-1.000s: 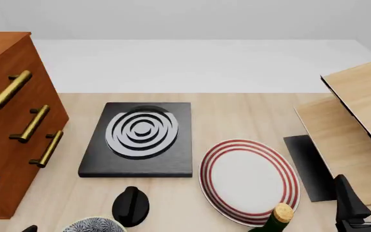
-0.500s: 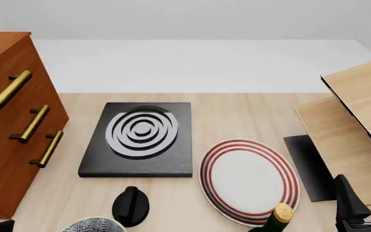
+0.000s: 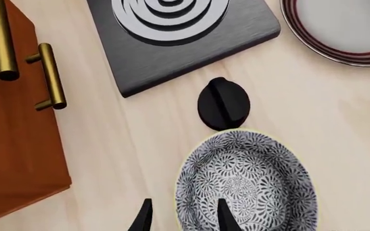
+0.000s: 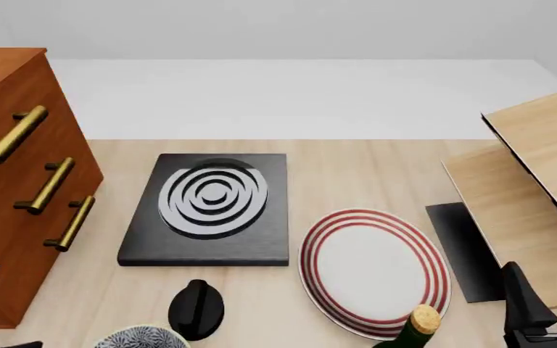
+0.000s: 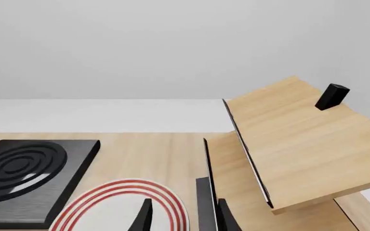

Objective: Pick up the akita bowl and put it on the plate.

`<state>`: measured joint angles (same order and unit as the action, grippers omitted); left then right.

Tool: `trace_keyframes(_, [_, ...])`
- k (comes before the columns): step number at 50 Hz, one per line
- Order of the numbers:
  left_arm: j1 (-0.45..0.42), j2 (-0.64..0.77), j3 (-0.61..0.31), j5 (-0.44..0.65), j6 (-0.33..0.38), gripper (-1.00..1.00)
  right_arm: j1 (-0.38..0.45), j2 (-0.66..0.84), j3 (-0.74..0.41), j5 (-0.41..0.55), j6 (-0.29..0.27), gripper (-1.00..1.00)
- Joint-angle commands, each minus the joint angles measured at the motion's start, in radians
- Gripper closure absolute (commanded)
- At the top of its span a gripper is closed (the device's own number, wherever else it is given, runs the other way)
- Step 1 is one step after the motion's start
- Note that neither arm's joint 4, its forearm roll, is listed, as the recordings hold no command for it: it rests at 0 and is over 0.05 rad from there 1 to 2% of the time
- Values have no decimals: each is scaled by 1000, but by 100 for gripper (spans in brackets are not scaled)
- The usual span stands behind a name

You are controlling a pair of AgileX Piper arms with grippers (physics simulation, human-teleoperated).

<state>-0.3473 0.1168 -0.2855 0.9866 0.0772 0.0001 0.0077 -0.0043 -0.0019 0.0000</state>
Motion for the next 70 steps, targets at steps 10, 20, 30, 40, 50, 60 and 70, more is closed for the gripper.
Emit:
trace_keyframes(10, [-6,20,83,-71,-28,-100,0,0,0,0,0,-100])
trace_keyframes(20, [-13,39,122,-119,-36,-100,0,0,0,0,0,-100])
trace_keyframes(30, [-16,54,150,-151,-39,-100,0,0,0,0,0,-100])
trace_keyframes(40, [0,65,180,-178,-33,-100,0,0,0,0,0,-100])
trace_keyframes(50, [3,86,208,-212,-29,-100,0,0,0,0,0,-100])
trace_keyframes(60, [14,128,236,-269,-24,-100,0,0,0,0,0,-100])
trace_keyframes(70, [9,156,264,-307,-28,-100,0,0,0,0,0,-100])
